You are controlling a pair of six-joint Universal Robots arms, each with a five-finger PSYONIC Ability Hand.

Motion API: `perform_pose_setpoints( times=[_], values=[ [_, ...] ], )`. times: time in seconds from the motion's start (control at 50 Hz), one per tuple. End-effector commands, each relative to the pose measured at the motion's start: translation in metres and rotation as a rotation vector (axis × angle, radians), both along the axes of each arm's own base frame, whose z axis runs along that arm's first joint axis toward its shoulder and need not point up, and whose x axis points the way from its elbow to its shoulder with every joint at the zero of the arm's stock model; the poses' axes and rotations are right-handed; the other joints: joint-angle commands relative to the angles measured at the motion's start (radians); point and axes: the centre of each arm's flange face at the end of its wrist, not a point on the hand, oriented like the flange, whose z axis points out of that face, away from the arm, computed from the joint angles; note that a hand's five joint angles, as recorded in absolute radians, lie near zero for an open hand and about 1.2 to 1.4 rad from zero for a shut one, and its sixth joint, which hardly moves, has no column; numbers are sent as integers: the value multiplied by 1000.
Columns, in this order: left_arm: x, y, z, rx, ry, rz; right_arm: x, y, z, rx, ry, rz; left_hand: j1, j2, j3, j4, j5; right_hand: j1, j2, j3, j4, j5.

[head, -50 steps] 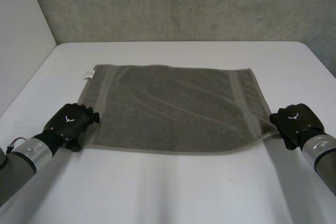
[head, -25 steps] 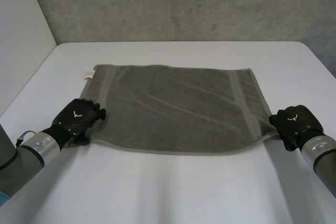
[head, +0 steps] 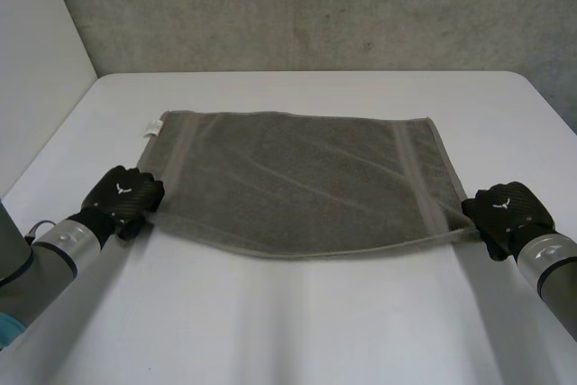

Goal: Fold the towel.

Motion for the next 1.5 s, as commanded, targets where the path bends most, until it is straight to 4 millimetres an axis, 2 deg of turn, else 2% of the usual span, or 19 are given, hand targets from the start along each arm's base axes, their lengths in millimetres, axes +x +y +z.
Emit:
perform_pose_setpoints(
  times=[0.02,0.1,0.18,0.26,0.3,0.4,0.48,0.58,0.64,0.68,0.8,0.9,1.1,1.36,1.4,1.42,1.44,1.46,1.5],
  values=[
    [2,13,12,-11,-6,-2,-1,-2,6,-14,1,-4,235,193,194,193,219,57,50,49,53,35],
    [4,22,27,-26,-3,2,-2,-2,16,-40,4,-6,235,193,194,193,219,57,50,49,53,35],
    [9,38,50,-26,-2,21,-2,14,53,-65,25,22,235,193,194,193,219,57,50,49,53,35],
    [14,53,61,10,-1,44,-1,33,64,33,71,90,235,193,194,193,219,57,50,49,53,35],
    [15,62,68,28,2,50,-11,52,64,184,129,149,235,193,194,193,219,57,50,49,53,35],
    [11,100,88,128,41,4,-27,71,82,280,203,213,235,193,194,193,219,57,50,49,53,35],
    [12,106,92,170,68,-12,-35,63,92,236,211,220,235,193,194,193,219,57,50,49,53,35],
    [12,101,95,163,74,-24,-39,33,106,187,110,170,235,193,194,193,219,57,50,49,53,35],
    [14,83,94,129,68,-29,-39,21,102,199,91,160,235,193,194,193,219,57,50,49,53,35],
    [13,71,87,131,65,-39,-23,3,95,213,69,179,235,193,194,193,219,57,50,49,53,35],
    [-14,28,61,137,5,-61,2,-23,88,199,76,140,235,193,194,193,219,57,50,49,53,35],
    [-17,-15,44,127,-30,13,22,-73,81,50,21,68,235,193,194,193,219,57,50,49,53,35],
    [-46,-85,29,27,52,-8,50,-130,64,-105,-67,-8,235,193,194,193,219,57,50,49,53,35],
    [-68,-125,13,-49,98,-11,73,-169,21,-186,-55,-54,221,179,180,179,205,57,50,49,53,35],
    [-69,-127,10,-51,96,-11,75,-172,18,-194,-54,-61,71,29,30,29,55,57,50,49,53,35],
    [-69,-128,6,-48,95,-9,76,-174,17,-202,-54,-67,-213,-256,-255,-256,-230,8,2,1,5,-13],
    [-69,-128,6,-48,95,-9,76,-176,17,-211,-51,-77,-216,-258,-258,-258,-233,-440,-446,-447,-443,-461],
    [-69,-129,3,-47,92,-4,76,-176,17,-211,-51,-77,-472,-514,-514,-514,-488,-444,-451,-452,-448,-466],
    [-68,-130,1,-46,90,7,76,-178,19,-226,-47,-92,-539,-581,-581,-581,-556,-579,-585,-586,-582,-600]
  ],
)
